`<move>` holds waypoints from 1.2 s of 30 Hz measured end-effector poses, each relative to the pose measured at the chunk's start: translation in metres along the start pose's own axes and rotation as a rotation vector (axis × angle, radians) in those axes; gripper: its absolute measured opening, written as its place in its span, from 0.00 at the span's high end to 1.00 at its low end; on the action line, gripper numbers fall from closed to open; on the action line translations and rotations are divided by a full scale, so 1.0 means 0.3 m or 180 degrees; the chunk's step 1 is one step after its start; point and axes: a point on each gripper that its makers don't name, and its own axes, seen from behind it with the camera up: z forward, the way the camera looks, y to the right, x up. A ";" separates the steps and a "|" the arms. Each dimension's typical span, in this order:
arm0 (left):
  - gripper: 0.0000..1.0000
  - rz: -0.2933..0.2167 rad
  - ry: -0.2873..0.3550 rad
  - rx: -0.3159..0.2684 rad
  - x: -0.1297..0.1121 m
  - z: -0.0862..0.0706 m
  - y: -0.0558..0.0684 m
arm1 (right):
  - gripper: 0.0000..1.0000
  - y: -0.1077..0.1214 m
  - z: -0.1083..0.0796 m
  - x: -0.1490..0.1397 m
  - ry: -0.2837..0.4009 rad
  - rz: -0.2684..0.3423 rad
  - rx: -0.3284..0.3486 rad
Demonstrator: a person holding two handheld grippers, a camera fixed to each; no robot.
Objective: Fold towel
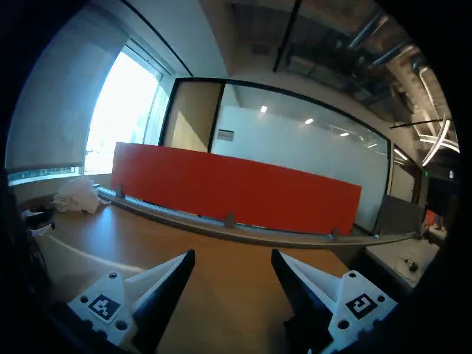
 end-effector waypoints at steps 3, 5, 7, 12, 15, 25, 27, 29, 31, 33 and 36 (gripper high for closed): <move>0.10 -0.0008 -0.0024 -0.0005 -0.006 -0.002 0.006 | 0.00 0.000 0.000 -0.009 -0.0019 -0.0001 0.0003; 0.10 -0.0004 -0.0032 0.0008 -0.008 -0.004 0.004 | 0.00 0.000 -0.002 -0.015 -0.0030 0.0013 0.0005; 0.10 -0.0003 -0.0044 0.0026 -0.011 -0.002 -0.002 | 0.00 0.001 -0.002 -0.020 -0.0035 0.0025 0.0008; 0.10 -0.0003 -0.0055 0.0038 -0.016 0.001 -0.009 | 0.00 0.009 -0.002 -0.032 -0.0046 0.0039 0.0001; 0.10 0.0000 -0.0054 0.0033 -0.016 0.002 -0.007 | 0.00 0.015 -0.002 -0.032 -0.0055 0.0041 -0.0004; 0.09 0.0005 -0.0058 0.0034 -0.016 0.002 -0.007 | 0.00 0.016 -0.002 -0.028 -0.0036 0.0089 -0.0004; 0.09 0.0006 -0.0058 0.0034 -0.017 0.002 -0.007 | 0.00 0.016 -0.002 -0.029 -0.0031 0.0100 0.0002; 0.09 0.0006 -0.0059 0.0034 -0.017 0.001 -0.007 | 0.00 0.017 -0.002 -0.034 -0.0022 0.0104 0.0007; 0.09 0.0007 -0.0059 0.0034 -0.017 0.000 -0.006 | 0.00 0.022 -0.002 -0.048 -0.0024 0.0114 0.0010; 0.09 0.0007 -0.0059 0.0034 -0.017 0.000 -0.005 | 0.00 0.030 -0.001 -0.062 -0.0028 0.0131 0.0006; 0.09 0.0006 -0.0059 0.0034 -0.016 0.001 -0.005 | 0.00 0.052 0.001 -0.079 -0.0033 0.0186 -0.0020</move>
